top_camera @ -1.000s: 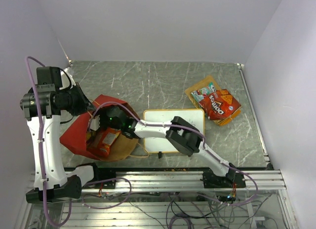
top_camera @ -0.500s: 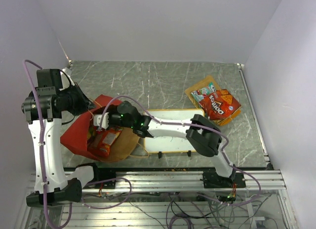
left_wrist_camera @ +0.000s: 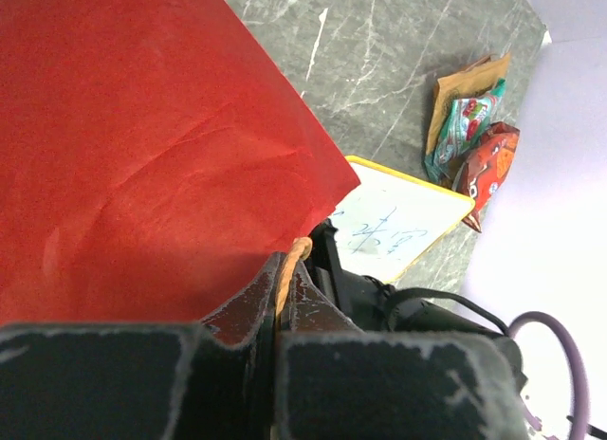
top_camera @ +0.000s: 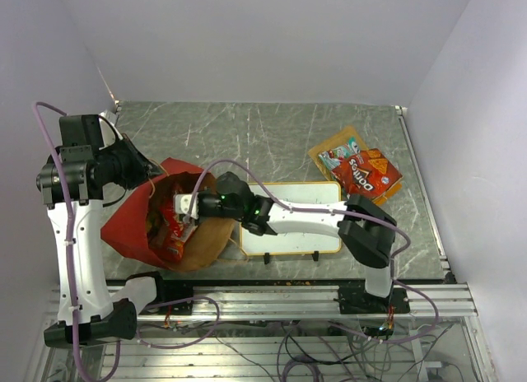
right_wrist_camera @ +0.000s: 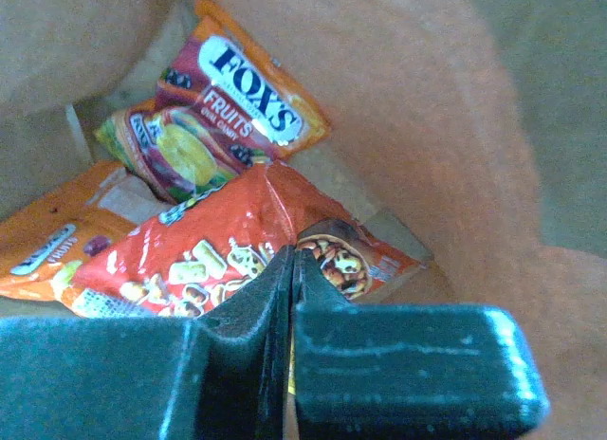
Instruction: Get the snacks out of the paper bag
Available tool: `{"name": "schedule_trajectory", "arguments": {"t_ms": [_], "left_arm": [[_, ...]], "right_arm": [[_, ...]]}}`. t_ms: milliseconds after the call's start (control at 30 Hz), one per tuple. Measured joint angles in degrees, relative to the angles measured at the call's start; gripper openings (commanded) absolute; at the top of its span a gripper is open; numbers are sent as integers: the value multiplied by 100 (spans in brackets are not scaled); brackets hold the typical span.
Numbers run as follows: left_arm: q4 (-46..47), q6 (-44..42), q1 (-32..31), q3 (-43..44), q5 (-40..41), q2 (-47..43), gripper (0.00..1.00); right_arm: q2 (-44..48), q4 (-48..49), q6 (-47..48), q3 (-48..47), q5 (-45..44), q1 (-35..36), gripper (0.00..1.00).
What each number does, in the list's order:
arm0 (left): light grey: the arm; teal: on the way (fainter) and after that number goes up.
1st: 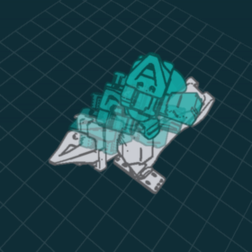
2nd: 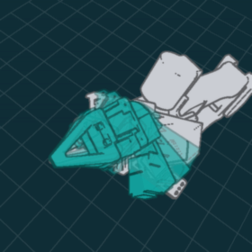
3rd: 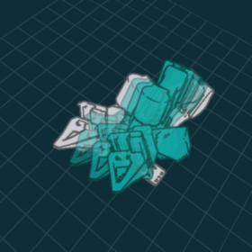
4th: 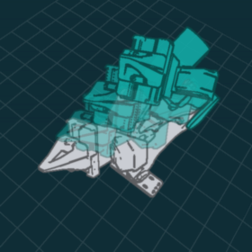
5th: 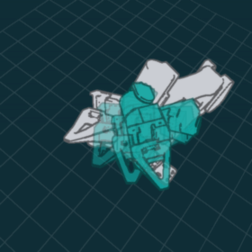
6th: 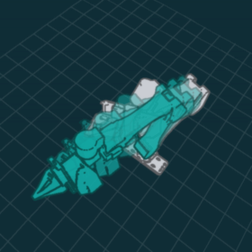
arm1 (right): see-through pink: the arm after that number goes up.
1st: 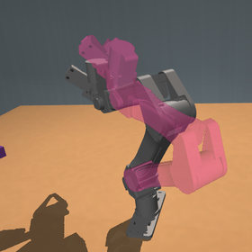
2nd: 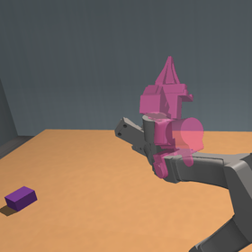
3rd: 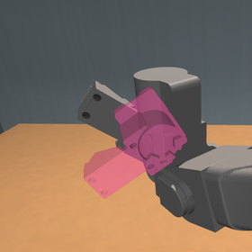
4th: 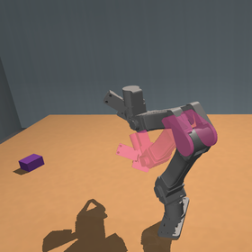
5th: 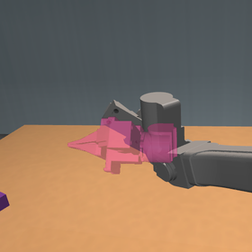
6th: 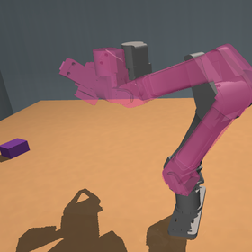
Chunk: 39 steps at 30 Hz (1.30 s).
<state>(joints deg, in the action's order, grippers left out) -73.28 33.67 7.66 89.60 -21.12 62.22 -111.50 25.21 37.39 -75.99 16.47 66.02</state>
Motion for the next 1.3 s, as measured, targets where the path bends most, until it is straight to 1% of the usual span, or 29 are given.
{"name": "schedule_trajectory", "arguments": {"t_ms": [200, 433, 667, 967, 1033, 1167, 1300], "left_arm": [[173, 133, 0, -175, -129, -120, 7], [304, 262, 0, -216, -247, -144, 7], [501, 476, 0, -455, -367, -273, 7], [706, 800, 0, -850, -616, -481, 7], [767, 837, 0, -859, -640, -496, 7], [894, 881, 0, -944, -684, -549, 7], [918, 874, 0, -1021, -750, -581, 7]], "right_arm": [[621, 13, -293, 293, 13, 0, 0], [1108, -170, -262, 675, 122, 7, 0], [1071, -1045, 422, 717, 293, 168, 0], [667, -1464, 887, 680, 398, 369, 1], [638, -1532, 979, 658, 369, 396, 4], [586, -1609, 1016, 645, 293, 463, 19], [479, -1659, 1054, 570, 157, 544, 29]]}}
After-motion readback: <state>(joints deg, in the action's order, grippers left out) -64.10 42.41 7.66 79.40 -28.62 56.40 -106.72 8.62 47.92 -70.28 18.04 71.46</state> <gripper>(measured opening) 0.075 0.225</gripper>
